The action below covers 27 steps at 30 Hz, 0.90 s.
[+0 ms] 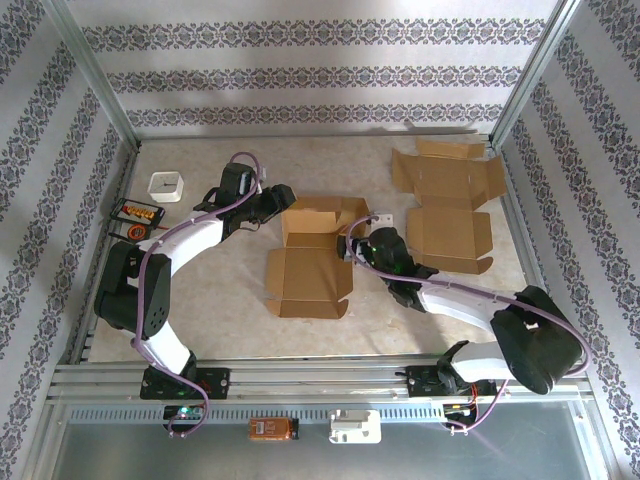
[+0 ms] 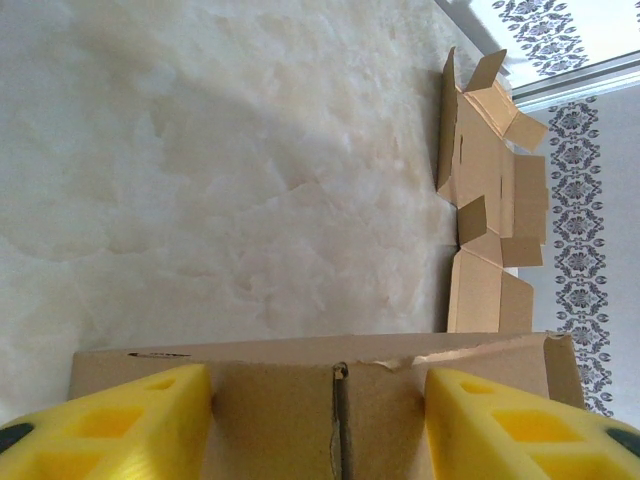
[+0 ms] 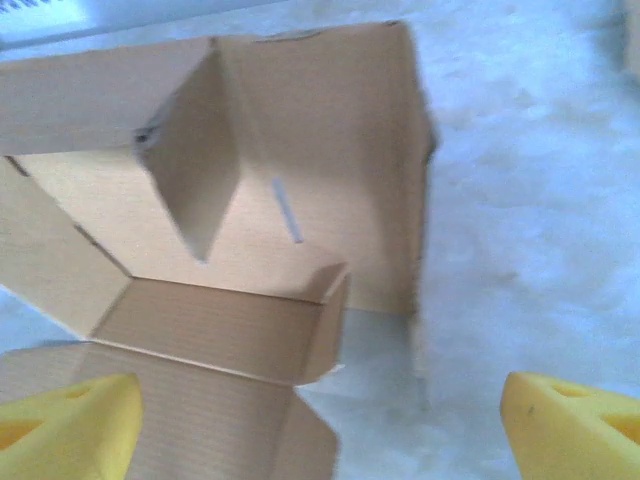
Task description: Fold the paper box
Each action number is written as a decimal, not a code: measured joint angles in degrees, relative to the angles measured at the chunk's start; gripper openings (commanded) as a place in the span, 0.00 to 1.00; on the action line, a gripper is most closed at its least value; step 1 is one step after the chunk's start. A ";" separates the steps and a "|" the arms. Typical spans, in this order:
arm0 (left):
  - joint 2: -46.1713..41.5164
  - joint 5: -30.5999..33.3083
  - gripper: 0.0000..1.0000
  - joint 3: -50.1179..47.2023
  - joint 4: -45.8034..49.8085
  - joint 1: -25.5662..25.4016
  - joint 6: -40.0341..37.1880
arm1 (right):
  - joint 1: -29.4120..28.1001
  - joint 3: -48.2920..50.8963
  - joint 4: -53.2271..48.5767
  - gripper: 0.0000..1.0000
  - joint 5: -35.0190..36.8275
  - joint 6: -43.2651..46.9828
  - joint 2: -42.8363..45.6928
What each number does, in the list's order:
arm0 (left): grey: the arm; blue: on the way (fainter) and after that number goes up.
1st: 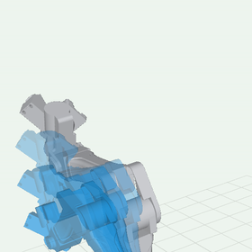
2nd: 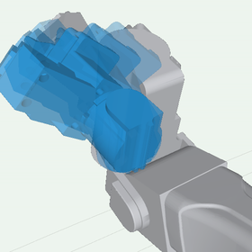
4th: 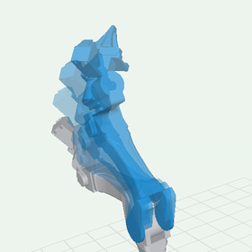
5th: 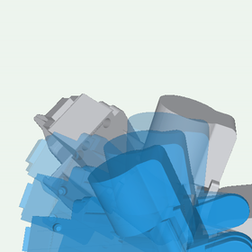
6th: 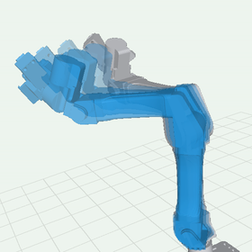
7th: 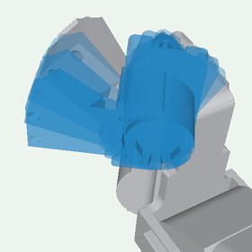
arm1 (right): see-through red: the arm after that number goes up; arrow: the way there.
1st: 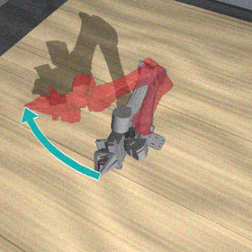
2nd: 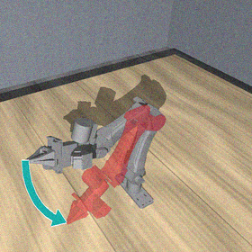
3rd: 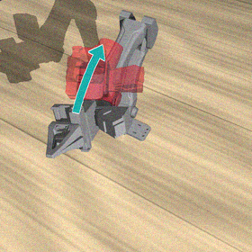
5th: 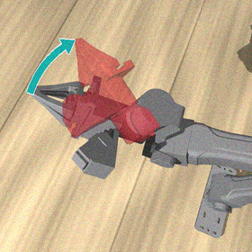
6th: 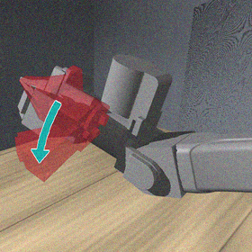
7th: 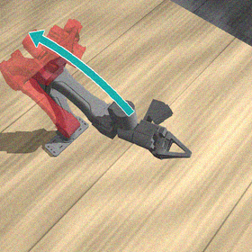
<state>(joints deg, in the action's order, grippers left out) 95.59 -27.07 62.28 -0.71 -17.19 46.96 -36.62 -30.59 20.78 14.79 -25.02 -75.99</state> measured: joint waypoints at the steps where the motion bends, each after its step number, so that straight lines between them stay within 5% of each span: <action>1: -0.04 0.11 0.65 0.00 0.04 0.00 -0.07 | 0.42 0.00 -0.09 0.90 0.66 0.79 -0.02; 7: -0.92 1.73 0.79 -0.04 2.01 0.00 -0.61 | 4.83 -2.54 -0.72 0.66 1.22 5.44 -4.98; 14: -9.44 6.82 0.79 -1.49 5.22 -0.15 -2.03 | 5.40 -8.63 -0.83 0.49 1.25 8.59 -13.25; 19: -19.21 14.95 0.60 -5.75 7.13 -4.85 -2.64 | 5.40 -10.03 -0.85 0.35 1.25 9.03 -15.19; 27: -24.13 29.59 0.14 -15.41 4.59 -26.10 1.27 | 5.40 -10.01 -0.87 0.20 2.38 8.83 -14.69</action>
<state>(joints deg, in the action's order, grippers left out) 71.46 2.52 46.87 3.88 -43.29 48.23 -31.22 -40.60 19.90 17.17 -16.19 -90.67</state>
